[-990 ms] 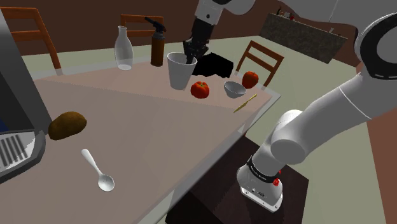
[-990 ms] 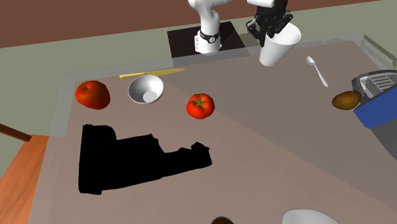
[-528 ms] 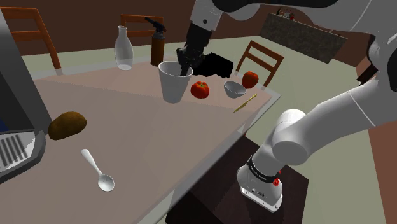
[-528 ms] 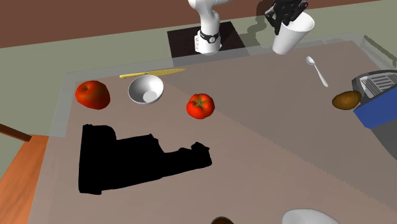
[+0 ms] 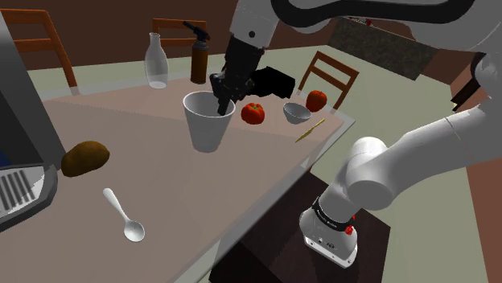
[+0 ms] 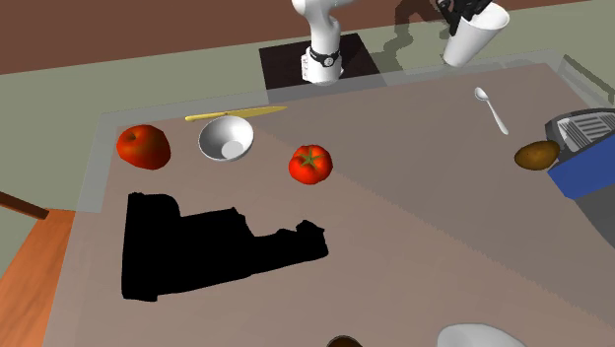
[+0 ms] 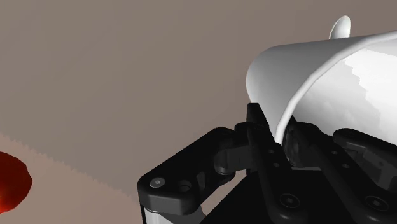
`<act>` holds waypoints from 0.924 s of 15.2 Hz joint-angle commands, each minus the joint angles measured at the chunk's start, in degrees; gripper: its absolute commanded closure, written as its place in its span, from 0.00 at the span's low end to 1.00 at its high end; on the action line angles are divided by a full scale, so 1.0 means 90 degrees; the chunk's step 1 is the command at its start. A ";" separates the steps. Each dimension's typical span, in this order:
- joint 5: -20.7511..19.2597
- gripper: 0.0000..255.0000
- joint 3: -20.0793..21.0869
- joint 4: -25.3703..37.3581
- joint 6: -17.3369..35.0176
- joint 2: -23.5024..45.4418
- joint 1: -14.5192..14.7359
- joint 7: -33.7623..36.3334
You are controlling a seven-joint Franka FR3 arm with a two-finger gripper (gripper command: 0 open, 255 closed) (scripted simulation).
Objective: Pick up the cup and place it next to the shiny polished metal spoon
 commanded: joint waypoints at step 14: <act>0.0627 1.00 0.1958 0.0390 0.0426 0.0152 0.0735 0.2362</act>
